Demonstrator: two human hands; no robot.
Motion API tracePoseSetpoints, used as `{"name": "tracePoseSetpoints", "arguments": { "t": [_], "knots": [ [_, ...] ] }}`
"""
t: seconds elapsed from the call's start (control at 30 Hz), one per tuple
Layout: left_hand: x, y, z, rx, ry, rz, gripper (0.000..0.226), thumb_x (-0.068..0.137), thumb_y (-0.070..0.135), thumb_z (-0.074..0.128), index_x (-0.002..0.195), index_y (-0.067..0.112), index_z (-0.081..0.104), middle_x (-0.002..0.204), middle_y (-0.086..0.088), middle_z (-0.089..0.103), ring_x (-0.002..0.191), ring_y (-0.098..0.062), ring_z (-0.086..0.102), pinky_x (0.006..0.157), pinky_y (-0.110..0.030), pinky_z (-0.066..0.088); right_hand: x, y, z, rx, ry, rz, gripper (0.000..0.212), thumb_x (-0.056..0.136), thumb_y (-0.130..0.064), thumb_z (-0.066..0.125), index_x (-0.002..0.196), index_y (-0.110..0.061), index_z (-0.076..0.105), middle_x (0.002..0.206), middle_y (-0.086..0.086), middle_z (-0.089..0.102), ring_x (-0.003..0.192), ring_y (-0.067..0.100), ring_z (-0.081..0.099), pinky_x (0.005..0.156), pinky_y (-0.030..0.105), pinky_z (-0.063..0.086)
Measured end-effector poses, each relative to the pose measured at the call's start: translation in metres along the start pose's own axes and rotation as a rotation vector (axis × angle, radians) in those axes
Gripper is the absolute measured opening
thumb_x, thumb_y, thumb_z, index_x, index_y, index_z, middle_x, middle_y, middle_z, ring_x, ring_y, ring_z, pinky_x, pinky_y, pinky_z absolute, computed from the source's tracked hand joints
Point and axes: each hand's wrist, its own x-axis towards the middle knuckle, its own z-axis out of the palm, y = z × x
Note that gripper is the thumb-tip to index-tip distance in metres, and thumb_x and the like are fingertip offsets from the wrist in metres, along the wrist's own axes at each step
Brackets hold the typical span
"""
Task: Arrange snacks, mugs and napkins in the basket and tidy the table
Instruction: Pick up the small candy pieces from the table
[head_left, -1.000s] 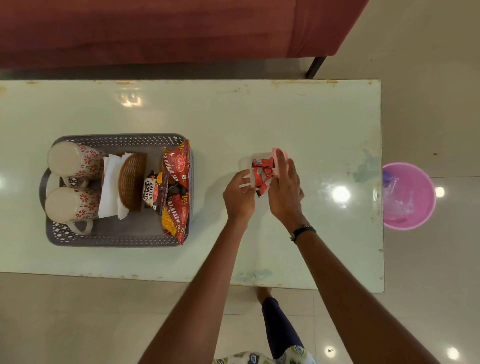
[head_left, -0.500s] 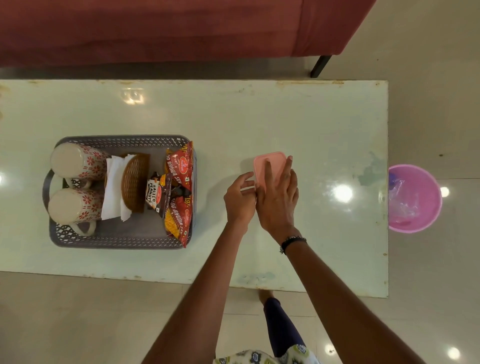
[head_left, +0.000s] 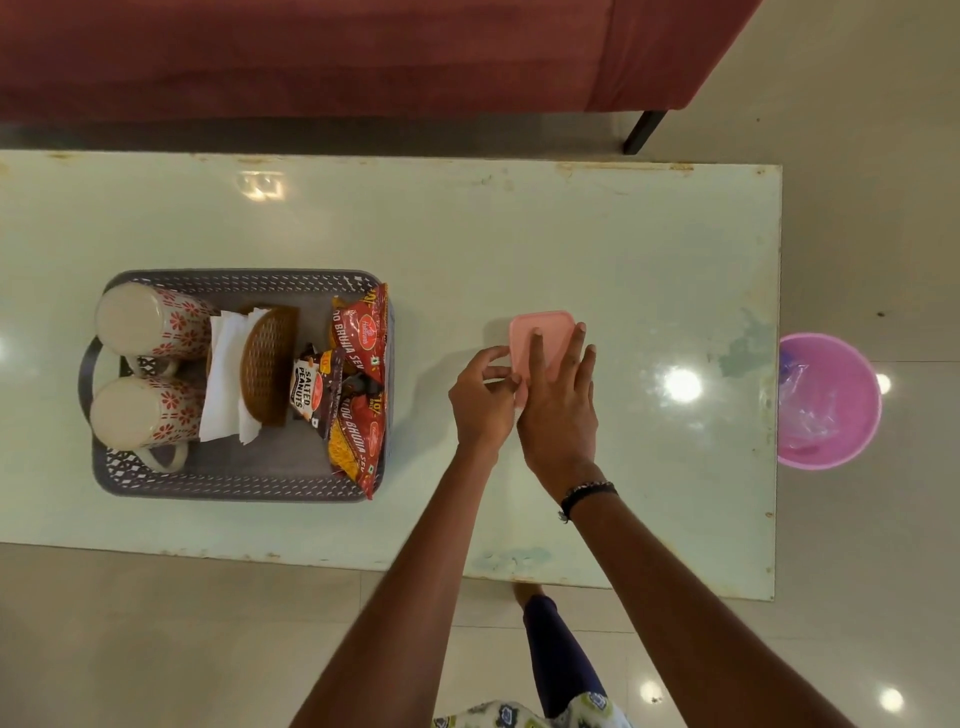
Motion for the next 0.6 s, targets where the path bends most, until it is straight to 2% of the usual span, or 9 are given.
{"name": "tracePoseSetpoints", "arguments": {
  "t": [0.1,0.27,0.37,0.43,0.5,0.57,0.6],
  "knots": [
    [0.005,0.003,0.002,0.09,0.008,0.038,0.033,0.085,0.005,0.063,0.117,0.013,0.06,0.11,-0.011,0.067,0.093,-0.025,0.066,0.08,-0.043,0.059,0.0,0.003,0.001,-0.105,0.041,-0.036,0.075,0.089,-0.005,0.047,0.15,-0.01,0.004,0.153,0.033,0.002,0.14,0.049,0.017,0.105,0.046,0.043],
    [0.011,0.004,0.003,0.15,-0.008,0.038,0.033,0.083,-0.001,0.06,0.112,0.015,0.059,0.1,-0.01,0.065,0.088,-0.029,0.066,0.074,-0.047,0.059,0.001,0.011,0.003,-0.303,0.004,-0.107,0.07,0.095,-0.01,0.035,0.149,-0.01,-0.01,0.151,0.036,-0.001,0.138,0.052,0.019,0.107,0.042,0.042],
    [0.009,0.009,0.004,0.205,-0.026,0.044,0.037,0.082,-0.005,0.057,0.114,0.014,0.056,0.099,-0.008,0.062,0.089,-0.028,0.065,0.075,-0.046,0.059,0.001,0.006,-0.006,-0.275,-0.019,-0.123,0.072,0.095,-0.008,0.037,0.148,-0.012,-0.011,0.152,0.035,-0.003,0.138,0.051,0.02,0.103,0.042,0.046],
    [0.008,0.013,0.005,0.263,-0.037,0.052,0.041,0.082,-0.005,0.053,0.118,0.014,0.052,0.103,-0.009,0.062,0.092,-0.028,0.063,0.078,-0.044,0.057,0.001,0.009,-0.017,-0.088,-0.019,-0.093,0.071,0.093,-0.004,0.041,0.15,-0.017,0.001,0.156,0.027,0.006,0.137,0.045,0.029,0.094,0.042,0.052],
    [0.01,0.013,0.005,0.311,-0.037,0.061,0.043,0.082,-0.005,0.049,0.121,0.014,0.05,0.108,-0.013,0.061,0.095,-0.03,0.062,0.082,-0.047,0.055,0.005,0.019,-0.028,0.405,-0.047,0.137,0.067,0.092,-0.002,0.044,0.149,-0.019,0.013,0.151,0.016,0.032,0.127,0.036,0.048,0.091,0.042,0.052],
    [0.014,0.011,0.004,0.331,-0.059,0.063,0.041,0.084,-0.003,0.049,0.122,0.012,0.049,0.111,-0.016,0.06,0.098,-0.032,0.061,0.085,-0.048,0.053,0.005,0.034,-0.031,0.825,-0.007,0.348,0.057,0.092,-0.008,0.054,0.143,-0.014,0.03,0.135,0.013,0.053,0.11,0.027,0.061,0.088,0.029,0.051],
    [0.015,0.009,0.004,0.338,-0.076,0.064,0.039,0.084,-0.001,0.05,0.121,0.011,0.05,0.111,-0.017,0.06,0.099,-0.032,0.061,0.085,-0.049,0.053,0.003,0.04,-0.03,0.902,0.007,0.409,0.048,0.089,-0.011,0.061,0.134,-0.011,0.044,0.125,0.013,0.06,0.101,0.023,0.064,0.08,0.02,0.052]
  ]
}}
